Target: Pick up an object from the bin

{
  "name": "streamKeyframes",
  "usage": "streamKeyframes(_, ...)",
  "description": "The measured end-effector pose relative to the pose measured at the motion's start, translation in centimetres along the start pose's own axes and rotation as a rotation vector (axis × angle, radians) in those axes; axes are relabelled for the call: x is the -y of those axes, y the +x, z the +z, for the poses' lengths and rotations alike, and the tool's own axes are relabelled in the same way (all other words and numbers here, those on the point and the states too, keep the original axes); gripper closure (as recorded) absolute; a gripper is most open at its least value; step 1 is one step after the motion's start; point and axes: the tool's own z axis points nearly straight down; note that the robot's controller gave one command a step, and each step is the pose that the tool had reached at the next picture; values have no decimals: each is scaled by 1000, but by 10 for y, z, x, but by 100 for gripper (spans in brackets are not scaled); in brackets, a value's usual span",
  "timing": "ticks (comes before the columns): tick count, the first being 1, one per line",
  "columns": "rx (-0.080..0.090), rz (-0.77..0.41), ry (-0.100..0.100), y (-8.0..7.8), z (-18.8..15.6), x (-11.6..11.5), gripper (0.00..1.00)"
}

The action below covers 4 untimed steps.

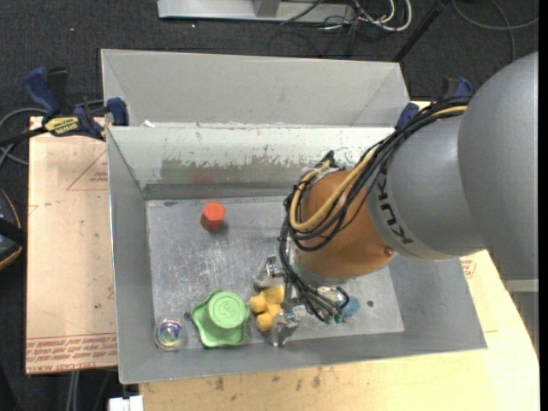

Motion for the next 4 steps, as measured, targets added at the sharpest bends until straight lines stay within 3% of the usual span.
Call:
streamKeyframes(1,-15,3,1,-3,-2,0,0)
streamKeyframes(2,-10,3,-1,-4,-3,0,100)
streamKeyframes(3,-18,5,1,-7,-53,-1,100)
streamKeyframes(4,-22,7,0,-9,-61,-1,100)
